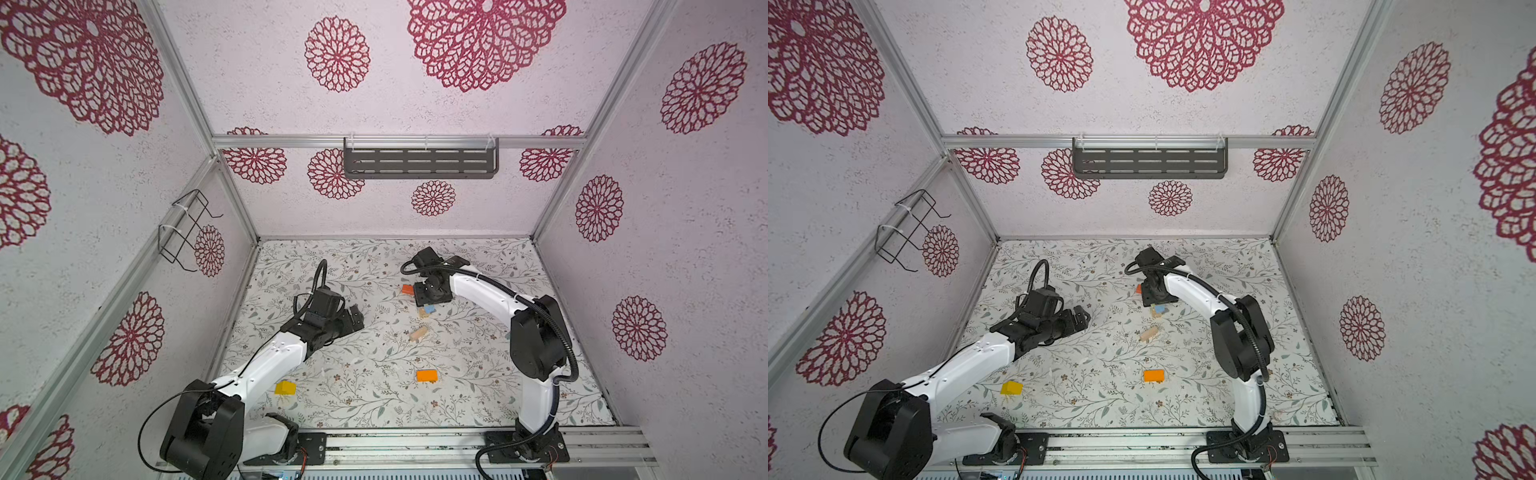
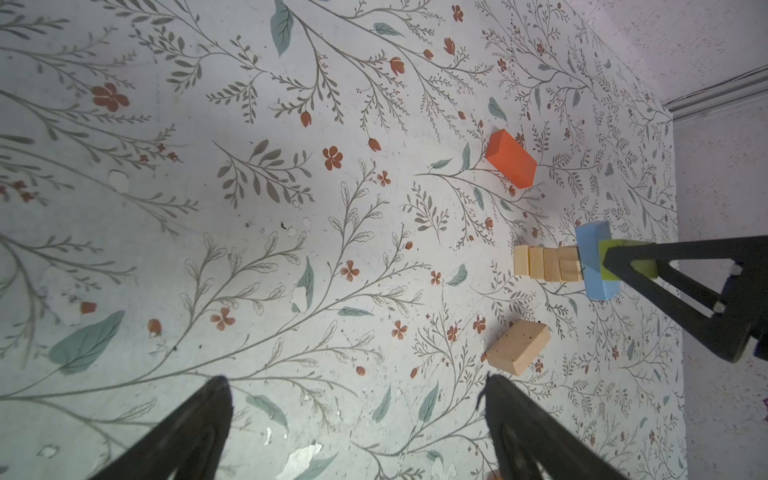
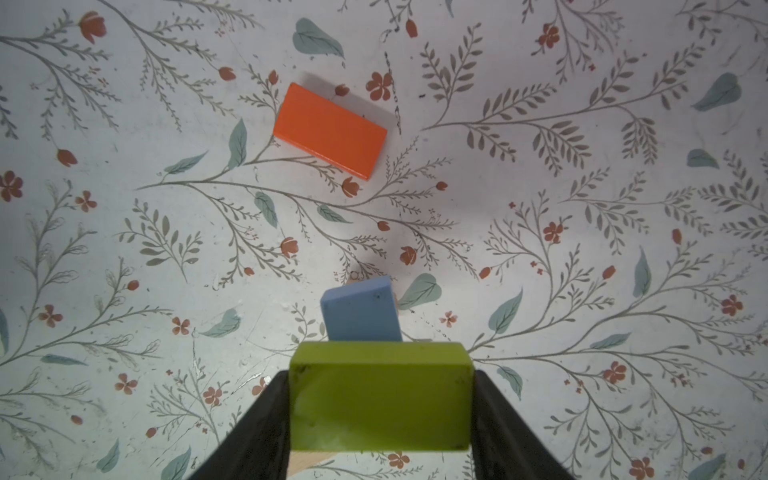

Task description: Build the wood block tower

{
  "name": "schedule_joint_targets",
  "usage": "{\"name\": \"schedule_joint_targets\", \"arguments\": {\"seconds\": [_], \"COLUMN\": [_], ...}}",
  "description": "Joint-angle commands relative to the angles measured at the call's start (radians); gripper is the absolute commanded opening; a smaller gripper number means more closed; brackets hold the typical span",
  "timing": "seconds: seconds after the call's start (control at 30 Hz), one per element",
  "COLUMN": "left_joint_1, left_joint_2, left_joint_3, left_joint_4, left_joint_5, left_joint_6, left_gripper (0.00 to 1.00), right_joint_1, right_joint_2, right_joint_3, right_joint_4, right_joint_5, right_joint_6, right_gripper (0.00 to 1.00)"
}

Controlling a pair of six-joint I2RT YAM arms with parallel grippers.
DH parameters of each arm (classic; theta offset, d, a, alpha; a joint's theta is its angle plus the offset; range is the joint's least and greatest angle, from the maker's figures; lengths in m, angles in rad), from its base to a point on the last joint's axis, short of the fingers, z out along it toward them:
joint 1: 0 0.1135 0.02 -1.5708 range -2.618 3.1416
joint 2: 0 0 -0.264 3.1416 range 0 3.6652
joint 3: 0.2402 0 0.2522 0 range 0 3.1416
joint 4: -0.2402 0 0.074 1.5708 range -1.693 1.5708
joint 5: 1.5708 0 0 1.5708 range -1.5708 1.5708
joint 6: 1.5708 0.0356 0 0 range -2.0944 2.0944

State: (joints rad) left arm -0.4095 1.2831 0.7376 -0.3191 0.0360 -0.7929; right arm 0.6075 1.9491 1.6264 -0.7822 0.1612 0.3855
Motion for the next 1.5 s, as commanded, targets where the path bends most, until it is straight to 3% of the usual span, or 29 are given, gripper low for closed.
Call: {"name": "schedule_joint_targets", "arguments": {"seconds": [0.0,0.23,0.43,0.8,1.03,1.17,1.47], "left_joint_1": [0.006,0.006,0.006,0.005,0.005,0.005,0.005], "left_joint_2": [-0.008,-0.021,-0.022,-0.027,-0.061,-0.085,-0.110], "left_joint_3": [0.022,0.017,0.013,0.009,-0.001,-0.017,-0.053], "left_joint_4": [-0.003,-0.002,0.000,-0.003,-0.024,-0.034,-0.041], "left_joint_5": [-0.002,-0.002,-0.003,0.000,-0.017,-0.028,-0.040], "left_joint_6": [0.012,0.014,0.014,0.010,0.010,0.005,-0.004], "left_gripper": [0.97,0.97,0.97,0.97,0.97,0.97,0.97], "right_joint_1": [0.001,0.001,0.003,0.025,0.102,0.159,0.193], "right_joint_2": [-0.007,-0.009,-0.014,-0.109,-0.278,-0.351,-0.336], "right_joint_3": [0.030,0.026,0.027,0.011,-0.189,-0.308,-0.481], "right_joint_4": [-0.004,-0.002,-0.003,-0.027,0.006,0.064,0.262], "right_joint_5": [0.021,0.016,0.015,0.020,0.032,0.038,-0.028], "right_joint_6": [-0.004,-0.005,-0.013,-0.078,-0.058,-0.045,-0.066], "right_gripper": [0.61,0.66,0.78,0.80,0.80,0.88,0.92]}}
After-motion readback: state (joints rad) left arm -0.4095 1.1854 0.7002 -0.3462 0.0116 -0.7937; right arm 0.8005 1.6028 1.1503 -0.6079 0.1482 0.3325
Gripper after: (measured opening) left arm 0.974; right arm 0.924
